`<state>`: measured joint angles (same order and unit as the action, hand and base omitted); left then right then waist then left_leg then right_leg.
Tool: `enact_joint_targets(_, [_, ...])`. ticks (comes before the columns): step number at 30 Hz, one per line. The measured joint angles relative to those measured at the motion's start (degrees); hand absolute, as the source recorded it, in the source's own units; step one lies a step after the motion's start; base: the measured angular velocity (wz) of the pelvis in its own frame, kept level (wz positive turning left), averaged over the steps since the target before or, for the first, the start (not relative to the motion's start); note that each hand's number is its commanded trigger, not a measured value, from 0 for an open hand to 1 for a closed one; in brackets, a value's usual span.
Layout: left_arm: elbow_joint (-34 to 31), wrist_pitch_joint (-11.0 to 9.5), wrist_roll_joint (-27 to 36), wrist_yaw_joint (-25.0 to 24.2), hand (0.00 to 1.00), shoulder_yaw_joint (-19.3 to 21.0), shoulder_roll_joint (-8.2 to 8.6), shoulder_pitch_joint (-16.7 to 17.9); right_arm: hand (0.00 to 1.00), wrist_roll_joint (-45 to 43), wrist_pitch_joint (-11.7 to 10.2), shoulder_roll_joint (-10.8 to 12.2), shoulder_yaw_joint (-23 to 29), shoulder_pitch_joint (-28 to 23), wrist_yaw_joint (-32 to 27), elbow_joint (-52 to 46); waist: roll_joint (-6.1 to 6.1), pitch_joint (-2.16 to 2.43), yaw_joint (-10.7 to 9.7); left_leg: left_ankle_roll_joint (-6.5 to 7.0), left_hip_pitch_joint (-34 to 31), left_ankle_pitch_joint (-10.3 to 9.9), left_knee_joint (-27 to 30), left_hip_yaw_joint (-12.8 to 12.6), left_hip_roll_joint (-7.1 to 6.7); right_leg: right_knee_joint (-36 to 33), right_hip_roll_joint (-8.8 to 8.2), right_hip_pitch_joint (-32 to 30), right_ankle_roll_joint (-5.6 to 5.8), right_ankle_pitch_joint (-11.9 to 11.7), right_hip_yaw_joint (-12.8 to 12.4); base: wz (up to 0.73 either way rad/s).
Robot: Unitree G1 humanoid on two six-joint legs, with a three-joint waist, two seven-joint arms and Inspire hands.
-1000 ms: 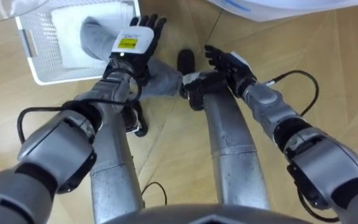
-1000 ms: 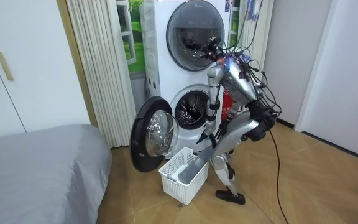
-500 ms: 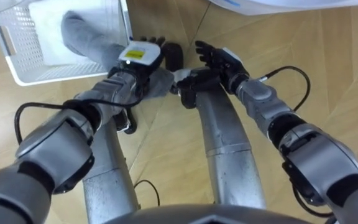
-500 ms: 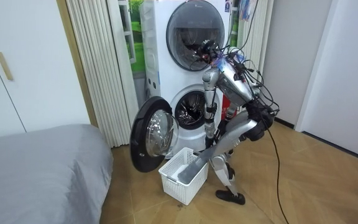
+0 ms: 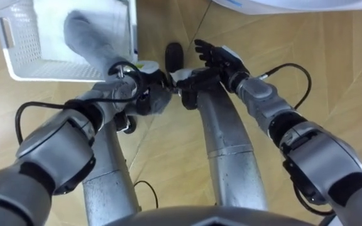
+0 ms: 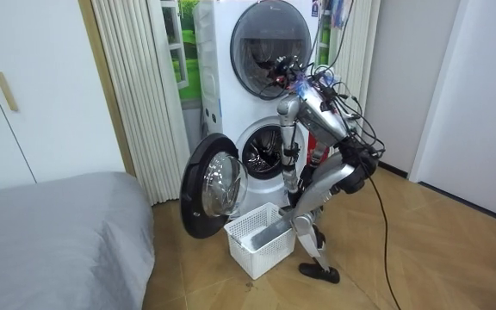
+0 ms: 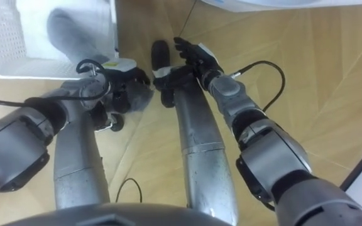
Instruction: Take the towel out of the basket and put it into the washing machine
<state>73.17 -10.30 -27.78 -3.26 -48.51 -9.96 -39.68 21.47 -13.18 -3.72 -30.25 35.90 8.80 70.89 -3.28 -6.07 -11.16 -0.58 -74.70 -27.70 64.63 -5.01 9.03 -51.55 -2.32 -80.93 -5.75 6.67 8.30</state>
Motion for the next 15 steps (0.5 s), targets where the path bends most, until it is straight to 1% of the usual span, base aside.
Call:
enact_joint_targets(4, [-0.03, 0.49, -0.35, -0.13, 1.0, -0.05, 0.22, 0.77, 0.0, 0.83, 0.02, 0.21, 0.01, -0.01, 0.0, 0.18, -0.25, 0.15, -0.37, 0.12, 0.17, 0.06, -0.27, -0.01, -0.5, -0.09, -0.38, 0.0, 0.19, 0.12, -0.14, 0.05])
enact_joint_targets(8, [-0.01, 0.49, -1.15, -0.31, 1.0, -0.07, 1.07, 1.38, 0.0, 1.44, 0.02, 0.23, -0.12, -0.23, 0.0, 0.57, -0.4, 0.25, -0.11, 0.33, 0.76, 0.18, -0.42, -0.13, -0.87, -0.21, -0.7, 0.49, 0.34, 0.19, -0.31, 0.03])
enact_joint_targets(12, [-0.12, 0.46, -1.14, -0.31, 1.0, -0.01, 1.6, 2.24, 0.0, 4.54, -0.17, 0.17, -0.09, -1.58, -0.16, 0.68, -0.48, 0.35, 0.36, 0.43, 2.76, 0.3, -0.95, -0.24, -1.06, -0.02, -0.93, 2.43, 0.43, 0.25, -0.33, 0.03])
enact_joint_targets(15, [-0.13, 0.3, -1.16, -0.3, 1.0, 0.32, 2.25, 3.34, 0.0, 4.44, -0.54, 0.23, -0.03, -2.96, -0.25, 0.98, -0.44, 0.45, 0.61, 0.44, 5.44, 0.34, -1.42, -0.38, -0.94, 0.7, -0.89, 5.04, 0.46, 0.28, -0.28, 0.02])
